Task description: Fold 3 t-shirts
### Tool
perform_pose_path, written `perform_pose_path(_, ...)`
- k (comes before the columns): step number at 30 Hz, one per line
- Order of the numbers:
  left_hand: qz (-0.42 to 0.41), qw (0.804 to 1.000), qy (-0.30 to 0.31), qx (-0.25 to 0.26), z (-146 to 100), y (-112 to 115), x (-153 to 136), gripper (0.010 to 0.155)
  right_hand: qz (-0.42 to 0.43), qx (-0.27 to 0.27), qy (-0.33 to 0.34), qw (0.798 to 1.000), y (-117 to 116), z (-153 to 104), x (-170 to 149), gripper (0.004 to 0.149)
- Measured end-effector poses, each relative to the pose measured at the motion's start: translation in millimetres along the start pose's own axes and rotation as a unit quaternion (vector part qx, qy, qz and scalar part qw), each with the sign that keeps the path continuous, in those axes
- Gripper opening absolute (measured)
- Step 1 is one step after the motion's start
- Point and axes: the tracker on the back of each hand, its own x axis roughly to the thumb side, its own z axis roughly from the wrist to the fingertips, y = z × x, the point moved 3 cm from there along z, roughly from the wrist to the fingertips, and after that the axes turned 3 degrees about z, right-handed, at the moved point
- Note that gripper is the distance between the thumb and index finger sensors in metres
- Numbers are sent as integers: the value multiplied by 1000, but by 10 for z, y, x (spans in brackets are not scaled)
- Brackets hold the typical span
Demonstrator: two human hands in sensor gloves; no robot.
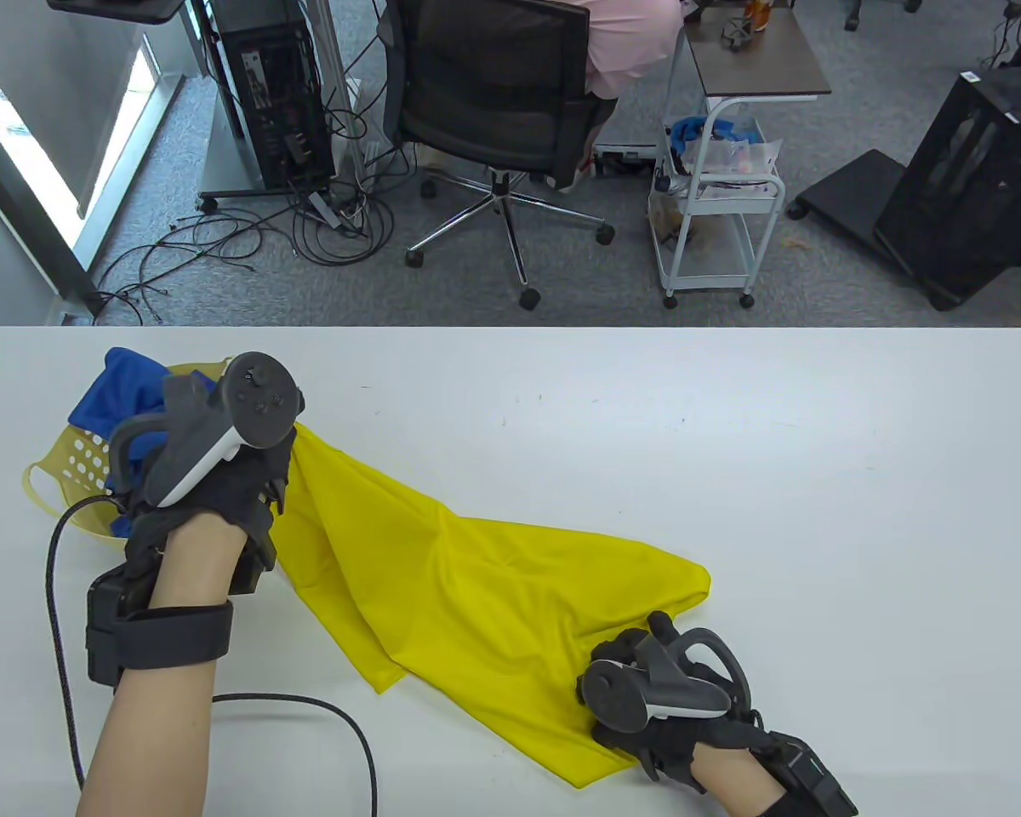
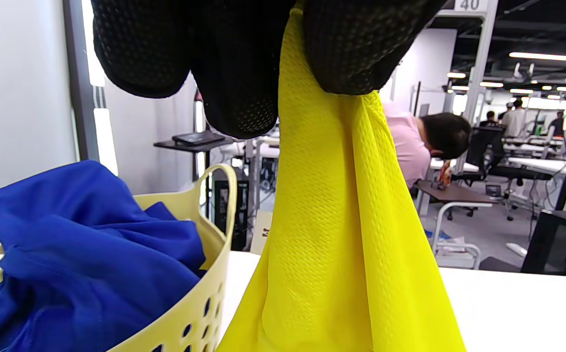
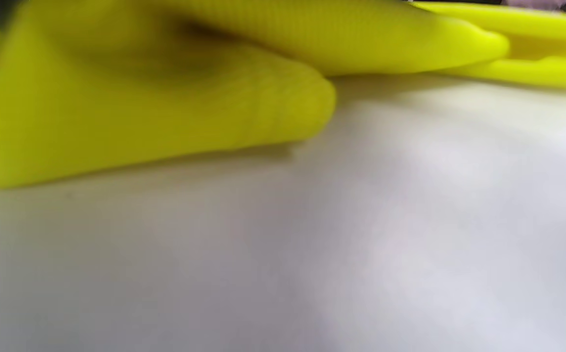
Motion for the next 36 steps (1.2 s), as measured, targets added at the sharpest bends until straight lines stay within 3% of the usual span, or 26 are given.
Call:
perform_pose_path(4, -16, 1000, -5, 14, -97, 36, -125, 44, -44, 21, -21, 999, 49, -13, -43, 41)
perform_pose_path(7, -30, 999, -7, 8, -207, 67, -202, 44, -13, 5, -69, 997, 251, -159, -335, 42)
perform_pose_path(9, -31, 999, -4, 2, -274, 82, -254, 44, 51, -40, -111, 992, 497, -342, -644, 42)
perform_pose_path(12, -30, 1000, -8, -6, -350, 133, -355, 44, 111, -118, -200, 966, 892, -690, -1240, 42)
perform_pose_path(14, -30, 999, -9, -9, -362, 207, -402, 44, 109, -123, -271, 949, 990, -838, -1630, 42)
perform_pose_path(17, -57, 997, 16, -43, -338, 461, -352, 45, 123, -83, -329, 932, 875, -870, -2050, 42)
perform_pose_path(19, -81, 994, 28, -70, -306, 705, -232, 45, 129, -62, -348, 927, 757, -825, -2168, 42)
perform_pose_path(24, -42, 991, 42, -123, -116, 1399, 38, 45, 81, -5, -387, 918, 342, -626, -2357, 42)
perform_pose_path(29, -64, 982, 32, -173, 104, 1997, 96, 46, 64, -14, -404, 912, 45, -553, -2544, 41)
perform_pose_path(33, -66, 984, 30, -161, 185, 2200, 142, 46, 58, -50, -413, 908, 30, -578, -2559, 41)
perform_pose_path(36, -56, 989, 33, -130, 160, 2210, 126, 51, 61, -93, -401, 909, 146, -660, -2509, 49)
